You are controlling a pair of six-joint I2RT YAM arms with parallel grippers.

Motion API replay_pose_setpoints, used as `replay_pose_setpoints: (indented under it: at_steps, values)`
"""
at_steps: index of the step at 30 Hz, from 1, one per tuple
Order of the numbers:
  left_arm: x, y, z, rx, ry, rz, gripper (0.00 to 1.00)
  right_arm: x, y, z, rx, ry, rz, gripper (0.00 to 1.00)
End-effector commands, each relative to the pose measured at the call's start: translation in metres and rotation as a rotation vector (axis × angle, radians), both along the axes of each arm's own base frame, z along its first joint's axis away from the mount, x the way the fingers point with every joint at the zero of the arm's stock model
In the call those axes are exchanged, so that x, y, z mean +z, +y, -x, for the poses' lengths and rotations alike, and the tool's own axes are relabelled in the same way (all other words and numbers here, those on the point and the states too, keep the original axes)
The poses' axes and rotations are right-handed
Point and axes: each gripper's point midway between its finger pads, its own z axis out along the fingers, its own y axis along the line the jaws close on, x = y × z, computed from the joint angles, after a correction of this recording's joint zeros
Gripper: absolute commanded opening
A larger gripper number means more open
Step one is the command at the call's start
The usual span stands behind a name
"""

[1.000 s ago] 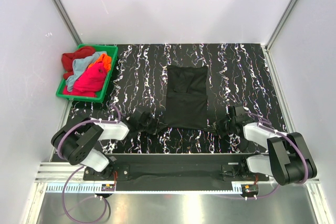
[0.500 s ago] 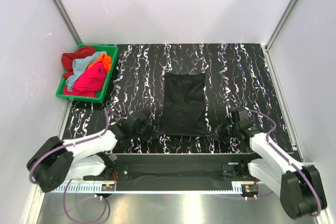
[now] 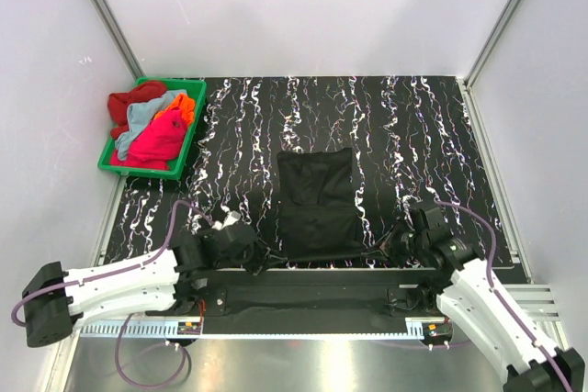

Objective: Fold and stack the t-shirts
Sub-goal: Fold the tshirt

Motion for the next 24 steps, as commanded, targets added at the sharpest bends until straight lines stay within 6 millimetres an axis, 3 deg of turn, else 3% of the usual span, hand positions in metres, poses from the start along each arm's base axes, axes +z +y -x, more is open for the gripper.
replay_pose_setpoints:
  at_steps: [1, 8, 10, 12, 13, 14, 16, 17, 19, 20, 22, 24]
  values:
    - [0.001, 0.006, 0.001, 0.061, -0.003, -0.021, 0.0, 0.011, -0.003, 0.023, 0.004, 0.062, -0.013, 0.0]
    - [0.013, -0.007, 0.021, 0.014, 0.012, -0.007, 0.0, 0.016, -0.008, 0.046, 0.008, 0.084, -0.035, 0.0]
    - [0.015, -0.006, 0.022, 0.009, 0.013, -0.018, 0.0, 0.021, -0.008, 0.047, 0.013, 0.082, -0.044, 0.0]
    - [0.033, -0.009, 0.013, 0.004, -0.056, -0.025, 0.0, 0.032, -0.007, 0.042, 0.015, 0.062, -0.044, 0.0]
    - [0.037, -0.004, 0.01, 0.001, -0.084, -0.061, 0.0, 0.039, -0.005, 0.037, 0.017, 0.04, -0.046, 0.0]
    - [0.061, -0.004, -0.004, 0.0, -0.167, -0.073, 0.0, 0.055, -0.005, 0.025, 0.035, -0.002, -0.013, 0.0]
    - [0.069, 0.003, -0.016, -0.007, -0.196, -0.146, 0.0, 0.07, -0.004, 0.009, 0.059, -0.035, 0.033, 0.0]
    - [0.083, 0.006, -0.035, 0.007, -0.237, -0.155, 0.0, 0.081, -0.003, -0.007, 0.078, -0.052, 0.075, 0.0]
    - [0.087, 0.003, -0.049, -0.024, -0.232, -0.162, 0.0, 0.091, 0.001, -0.026, 0.095, -0.076, 0.106, 0.0]
    - [0.096, 0.009, -0.069, -0.02, -0.27, -0.185, 0.0, 0.096, 0.005, -0.042, 0.113, -0.08, 0.131, 0.0]
    - [0.095, 0.005, -0.086, -0.056, -0.252, -0.203, 0.0, 0.101, 0.011, -0.064, 0.125, -0.1, 0.14, 0.0]
    - [0.109, 0.004, -0.112, -0.09, -0.285, -0.19, 0.0, 0.101, 0.02, -0.087, 0.153, -0.091, 0.14, 0.0]
